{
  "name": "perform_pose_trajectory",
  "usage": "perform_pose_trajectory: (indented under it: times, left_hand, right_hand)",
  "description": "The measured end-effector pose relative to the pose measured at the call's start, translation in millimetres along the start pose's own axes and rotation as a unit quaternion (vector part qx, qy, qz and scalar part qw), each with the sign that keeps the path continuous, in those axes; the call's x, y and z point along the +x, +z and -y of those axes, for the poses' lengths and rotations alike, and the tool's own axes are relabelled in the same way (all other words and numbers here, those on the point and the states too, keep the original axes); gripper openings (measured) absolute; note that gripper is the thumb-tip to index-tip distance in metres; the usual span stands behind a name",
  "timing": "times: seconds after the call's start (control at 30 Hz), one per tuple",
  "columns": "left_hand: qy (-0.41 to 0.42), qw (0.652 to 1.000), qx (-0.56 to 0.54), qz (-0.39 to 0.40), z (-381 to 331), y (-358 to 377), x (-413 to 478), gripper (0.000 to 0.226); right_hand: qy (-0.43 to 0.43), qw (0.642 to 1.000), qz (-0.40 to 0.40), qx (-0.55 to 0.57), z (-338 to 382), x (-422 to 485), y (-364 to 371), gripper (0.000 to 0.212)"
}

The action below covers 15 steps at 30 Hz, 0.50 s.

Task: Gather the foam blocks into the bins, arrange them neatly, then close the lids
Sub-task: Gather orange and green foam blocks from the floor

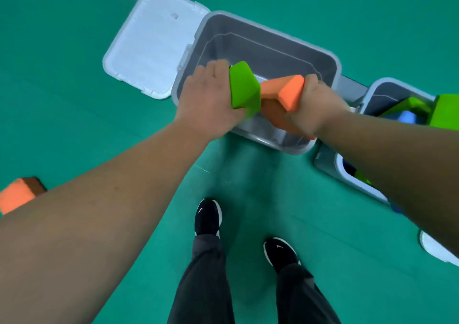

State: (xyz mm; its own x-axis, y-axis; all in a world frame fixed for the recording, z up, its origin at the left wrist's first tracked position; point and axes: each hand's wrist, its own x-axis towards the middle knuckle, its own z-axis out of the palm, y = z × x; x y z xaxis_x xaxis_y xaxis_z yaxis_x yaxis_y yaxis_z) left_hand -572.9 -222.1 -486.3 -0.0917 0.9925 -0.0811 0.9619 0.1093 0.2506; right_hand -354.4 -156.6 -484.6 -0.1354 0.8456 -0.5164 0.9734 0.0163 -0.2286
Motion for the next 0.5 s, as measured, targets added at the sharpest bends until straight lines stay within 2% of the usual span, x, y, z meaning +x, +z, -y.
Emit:
perform_pose_trajectory:
  times: [0.1, 0.23, 0.3, 0.4, 0.47, 0.5]
  left_hand:
    - [0.041, 0.998, 0.033, 0.016, 17, 2, 19, 0.084]
    - [0.064, 0.996, 0.046, 0.042, 31, 4, 47, 0.083]
    - [0.064, 0.996, 0.034, 0.044, 29, 10, 65, 0.078]
    - [0.101, 0.991, 0.080, 0.019, 26, 24, 94, 0.071]
    - [0.109, 0.988, 0.105, 0.016, 29, 29, 109, 0.069]
    - [0.105, 0.988, 0.109, 0.040, 29, 33, 115, 0.070]
  right_hand:
    - [0.035, 0.999, -0.001, 0.026, 2, 2, 3, 0.084]
    - [0.057, 0.997, -0.001, 0.043, 14, 5, -4, 0.101]
    - [0.052, 0.998, -0.007, 0.040, 16, 16, -3, 0.103]
    - [0.053, 0.998, 0.001, 0.034, 20, 36, -6, 0.105]
    - [0.051, 0.999, 0.005, 0.007, 22, 53, -7, 0.093]
    - [0.049, 0.999, 0.012, -0.016, 18, 63, -5, 0.083]
